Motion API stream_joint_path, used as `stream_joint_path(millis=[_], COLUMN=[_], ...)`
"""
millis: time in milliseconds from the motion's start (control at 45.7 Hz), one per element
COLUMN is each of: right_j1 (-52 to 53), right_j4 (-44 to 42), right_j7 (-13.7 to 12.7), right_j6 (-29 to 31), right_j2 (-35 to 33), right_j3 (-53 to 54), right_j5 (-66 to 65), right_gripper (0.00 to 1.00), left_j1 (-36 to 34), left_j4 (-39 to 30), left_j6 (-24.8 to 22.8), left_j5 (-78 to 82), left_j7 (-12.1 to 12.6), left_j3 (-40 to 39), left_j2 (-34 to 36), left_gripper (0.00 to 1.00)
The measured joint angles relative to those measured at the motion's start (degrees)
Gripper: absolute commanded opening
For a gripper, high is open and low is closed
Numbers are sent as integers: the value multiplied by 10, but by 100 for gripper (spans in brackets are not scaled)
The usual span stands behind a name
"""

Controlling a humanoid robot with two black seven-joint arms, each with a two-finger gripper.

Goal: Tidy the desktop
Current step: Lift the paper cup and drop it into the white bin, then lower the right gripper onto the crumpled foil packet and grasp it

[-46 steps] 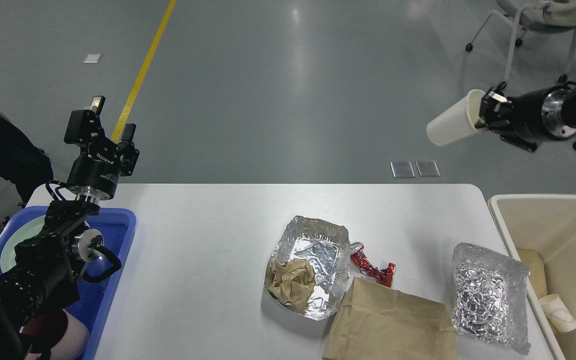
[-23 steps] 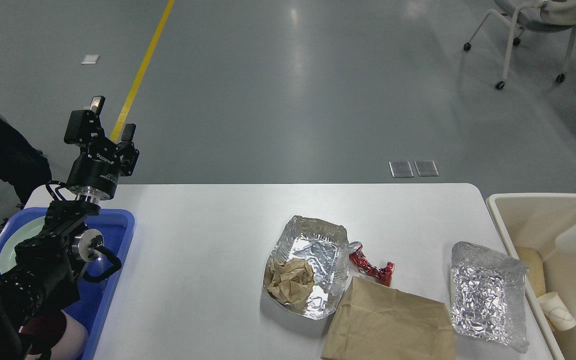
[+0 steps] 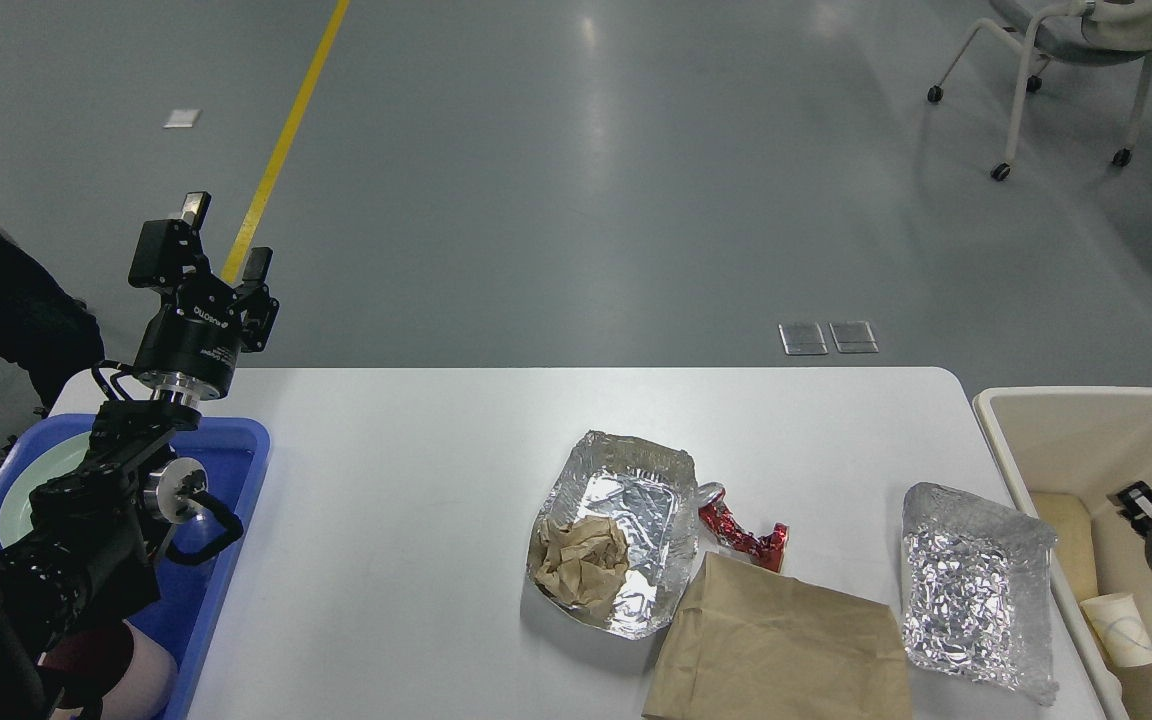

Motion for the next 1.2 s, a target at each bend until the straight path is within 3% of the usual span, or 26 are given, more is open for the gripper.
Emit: stream_joint_path(millis=[88, 438, 525, 766, 919, 1094, 1204], right_j1=[37, 307, 368, 500, 582, 684, 672], right_j4=[15, 152, 193, 290, 359, 420, 403], right_j7=[0, 2, 3, 3, 2, 2, 2], right_j6=[7, 37, 89, 319, 424, 490, 473], right_j2=[8, 65, 74, 82, 77, 56, 48], right_j3=[-12, -237, -258, -280, -308, -338, -336], right_j5=[0, 1, 1, 1, 1, 1, 0], right_gripper=[100, 100, 100, 100, 100, 100, 100], left_j1=[0, 0, 0, 0, 0, 0, 0], left_j4=[0, 0, 0, 0, 0, 0, 0], left_j6=[0, 0, 0, 0, 0, 0, 0], left_j5=[0, 0, 0, 0, 0, 0, 0], left_j7=[0, 0, 0, 0, 0, 0, 0], left_j3=[0, 0, 0, 0, 0, 0, 0], left_j2=[0, 0, 0, 0, 0, 0, 0], left_gripper=[96, 96, 96, 96, 96, 96, 96])
